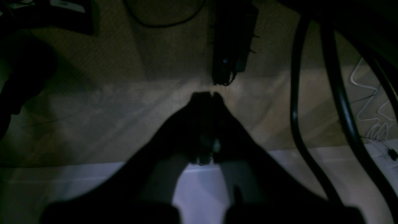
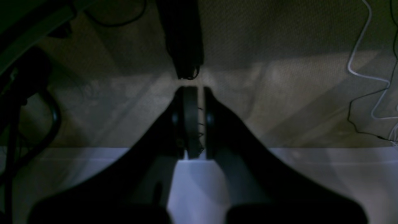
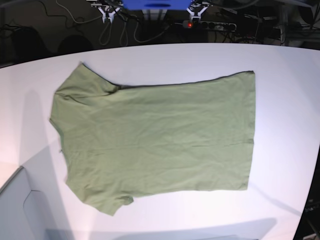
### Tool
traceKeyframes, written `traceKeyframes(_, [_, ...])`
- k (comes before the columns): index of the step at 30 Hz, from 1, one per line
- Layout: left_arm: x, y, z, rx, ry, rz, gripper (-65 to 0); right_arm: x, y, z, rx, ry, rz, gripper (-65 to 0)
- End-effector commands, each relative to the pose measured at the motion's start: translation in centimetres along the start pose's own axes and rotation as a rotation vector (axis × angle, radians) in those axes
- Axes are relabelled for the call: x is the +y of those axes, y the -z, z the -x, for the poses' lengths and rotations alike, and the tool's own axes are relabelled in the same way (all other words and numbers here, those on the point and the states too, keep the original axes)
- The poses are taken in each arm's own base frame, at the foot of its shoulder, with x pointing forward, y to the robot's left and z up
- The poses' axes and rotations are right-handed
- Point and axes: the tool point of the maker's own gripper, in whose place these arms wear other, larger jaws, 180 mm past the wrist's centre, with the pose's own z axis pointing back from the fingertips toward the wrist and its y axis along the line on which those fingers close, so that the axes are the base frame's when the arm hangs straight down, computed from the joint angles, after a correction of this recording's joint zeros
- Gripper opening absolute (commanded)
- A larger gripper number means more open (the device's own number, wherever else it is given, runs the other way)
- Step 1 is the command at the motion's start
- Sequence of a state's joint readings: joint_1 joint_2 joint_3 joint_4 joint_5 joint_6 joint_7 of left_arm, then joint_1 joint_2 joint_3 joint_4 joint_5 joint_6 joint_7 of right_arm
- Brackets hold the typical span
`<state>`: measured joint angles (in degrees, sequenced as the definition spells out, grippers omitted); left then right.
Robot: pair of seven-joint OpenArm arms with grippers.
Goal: Fold the T-shirt properly
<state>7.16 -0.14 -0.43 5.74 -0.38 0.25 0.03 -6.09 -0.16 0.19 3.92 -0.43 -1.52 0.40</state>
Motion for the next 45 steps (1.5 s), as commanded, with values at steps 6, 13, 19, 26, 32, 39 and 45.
traceKeyframes(6, [0.2,0.0,0.6,0.009,0.003,-0.006,-64.8,0.3,0.0,0.5,0.008,-0.003,-0.023,-65.0])
traceKeyframes(13, [0.2,0.0,0.6,0.009,0.003,-0.006,-64.8,0.3,0.0,0.5,0.008,-0.003,-0.023,-65.0])
traceKeyframes(19, [0.2,-0.1,1.6,0.023,0.002,-0.003,-64.8,0.2,0.0,1.4,0.017,-0.002,-0.021,-65.0])
traceKeyframes(26, [1.4,-1.2,1.9,-0.065,0.020,-0.016,-64.8,-2.2,-1.3,1.3,-0.077,-0.030,0.003,-65.0])
traceKeyframes(32, [2.6,-2.8,2.2,-0.134,0.042,-0.032,-64.8,-3.4,-2.9,2.5,-0.086,-0.058,0.016,-65.0])
traceKeyframes(39, [2.3,-5.6,3.4,-0.210,0.062,-0.027,-64.8,-3.6,-6.8,2.4,-0.204,-0.111,0.012,-65.0])
traceKeyframes(45, [1.0,-11.0,2.3,-0.360,0.088,-0.005,-64.8,-3.7,-12.0,0.9,-0.300,-0.189,0.011,-65.0])
